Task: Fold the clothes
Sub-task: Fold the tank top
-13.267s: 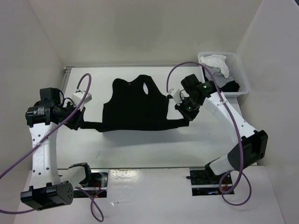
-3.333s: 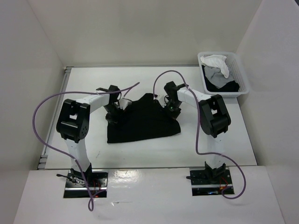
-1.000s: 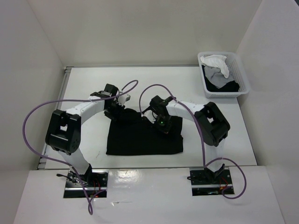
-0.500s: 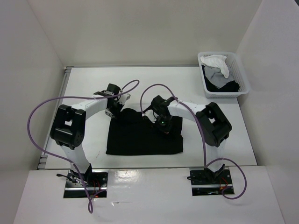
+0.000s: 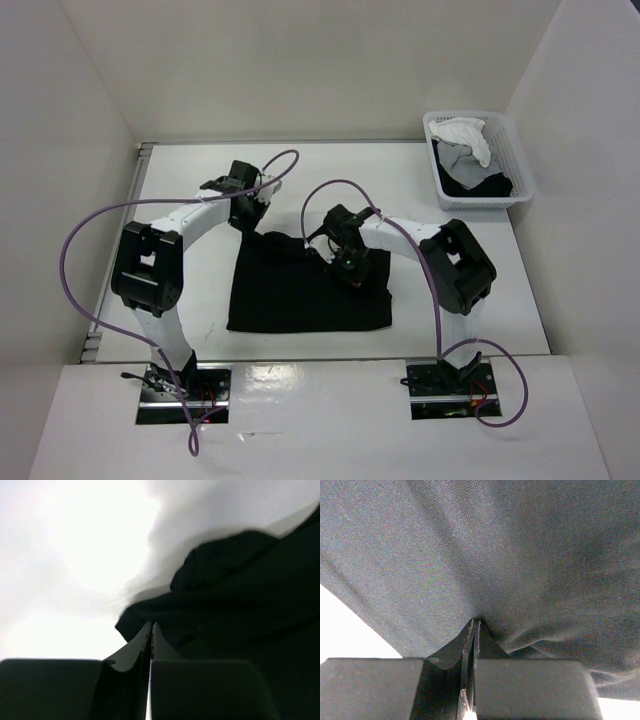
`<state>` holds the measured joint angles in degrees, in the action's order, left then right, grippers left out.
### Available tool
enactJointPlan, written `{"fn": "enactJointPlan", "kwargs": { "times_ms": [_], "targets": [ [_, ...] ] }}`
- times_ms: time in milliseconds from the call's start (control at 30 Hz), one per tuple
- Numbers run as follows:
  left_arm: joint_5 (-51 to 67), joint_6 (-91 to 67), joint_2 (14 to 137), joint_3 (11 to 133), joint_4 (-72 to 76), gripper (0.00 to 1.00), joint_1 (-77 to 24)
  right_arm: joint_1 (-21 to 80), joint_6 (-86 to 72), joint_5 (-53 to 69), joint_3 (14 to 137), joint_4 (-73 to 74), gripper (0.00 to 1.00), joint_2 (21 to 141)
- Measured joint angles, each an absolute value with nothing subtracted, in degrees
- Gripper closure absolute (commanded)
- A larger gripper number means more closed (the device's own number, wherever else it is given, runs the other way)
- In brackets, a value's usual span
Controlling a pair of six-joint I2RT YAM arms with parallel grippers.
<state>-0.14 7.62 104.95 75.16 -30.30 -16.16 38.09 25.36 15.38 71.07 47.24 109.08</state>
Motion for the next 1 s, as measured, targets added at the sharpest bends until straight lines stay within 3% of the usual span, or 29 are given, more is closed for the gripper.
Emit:
{"fn": "enactJointPlan", "kwargs": {
  "times_ms": [233, 533, 633, 733, 1000],
  "targets": [
    [-0.34, 8.82, 105.47, 81.95, -30.61, 1.0, -15.42, 38.06, 25.36, 15.38, 71.05, 47.24, 1.0, 109.08],
    [0.32, 8.58, 112.29, 86.26, -30.79, 0.81, -11.75, 38.04, 25.34, 15.4, 70.94, 47.16, 1.0, 108.95],
    [0.69, 8.54, 113.95, 86.26, -30.87, 0.68, -10.76, 38.04, 25.34, 15.4, 70.81, 47.07, 1.0, 108.81],
    [0.99, 8.32, 114.72, 86.26, -30.87, 0.62, -10.35, 38.04, 25.36, 15.4, 70.78, 47.05, 1.0, 108.81],
    [4.1, 7.33, 111.33, 82.87, -30.3, 0.6, -9.52, 38.04, 25.32, 15.4, 70.76, 47.03, 1.0, 108.79]
  ]
}}
